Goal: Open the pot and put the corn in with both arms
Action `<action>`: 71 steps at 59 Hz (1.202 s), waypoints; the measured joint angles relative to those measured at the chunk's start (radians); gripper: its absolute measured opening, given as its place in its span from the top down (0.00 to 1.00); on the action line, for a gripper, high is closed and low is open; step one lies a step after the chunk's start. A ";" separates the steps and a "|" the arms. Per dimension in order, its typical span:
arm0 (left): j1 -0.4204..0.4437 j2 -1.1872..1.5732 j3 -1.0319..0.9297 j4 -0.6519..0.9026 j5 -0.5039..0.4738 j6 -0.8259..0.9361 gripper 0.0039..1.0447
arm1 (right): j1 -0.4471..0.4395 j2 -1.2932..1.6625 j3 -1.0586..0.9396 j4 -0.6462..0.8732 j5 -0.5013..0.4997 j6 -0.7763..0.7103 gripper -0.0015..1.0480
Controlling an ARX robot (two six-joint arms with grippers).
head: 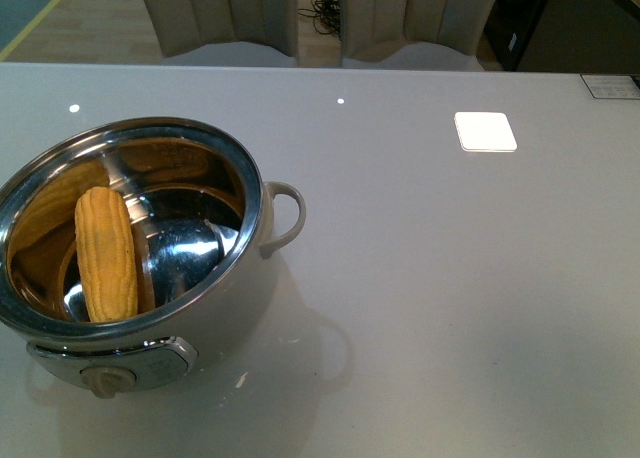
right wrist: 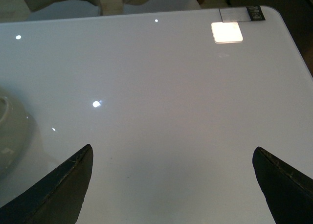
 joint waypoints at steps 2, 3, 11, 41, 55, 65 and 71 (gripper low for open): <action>0.000 0.000 0.000 0.000 0.000 0.000 0.07 | -0.001 0.000 -0.002 0.000 0.000 0.000 0.09; 0.000 0.000 0.000 0.000 0.000 0.000 0.07 | -0.001 0.000 -0.002 0.000 0.000 0.001 0.09; 0.000 0.000 0.000 0.000 0.000 0.000 0.07 | -0.002 0.000 -0.003 0.000 0.000 0.002 0.09; 0.000 0.000 0.000 0.000 0.000 0.000 0.07 | -0.183 -0.350 -0.232 0.336 -0.198 -0.118 0.94; 0.000 0.000 0.000 0.000 0.000 0.000 0.07 | -0.184 -0.398 -0.246 0.333 -0.196 -0.122 0.98; 0.000 0.000 0.000 0.000 0.000 0.000 0.07 | -0.184 -0.400 -0.246 0.333 -0.196 -0.122 0.98; 0.000 0.000 0.000 0.000 0.000 0.000 0.07 | -0.184 -0.400 -0.246 0.333 -0.196 -0.122 0.98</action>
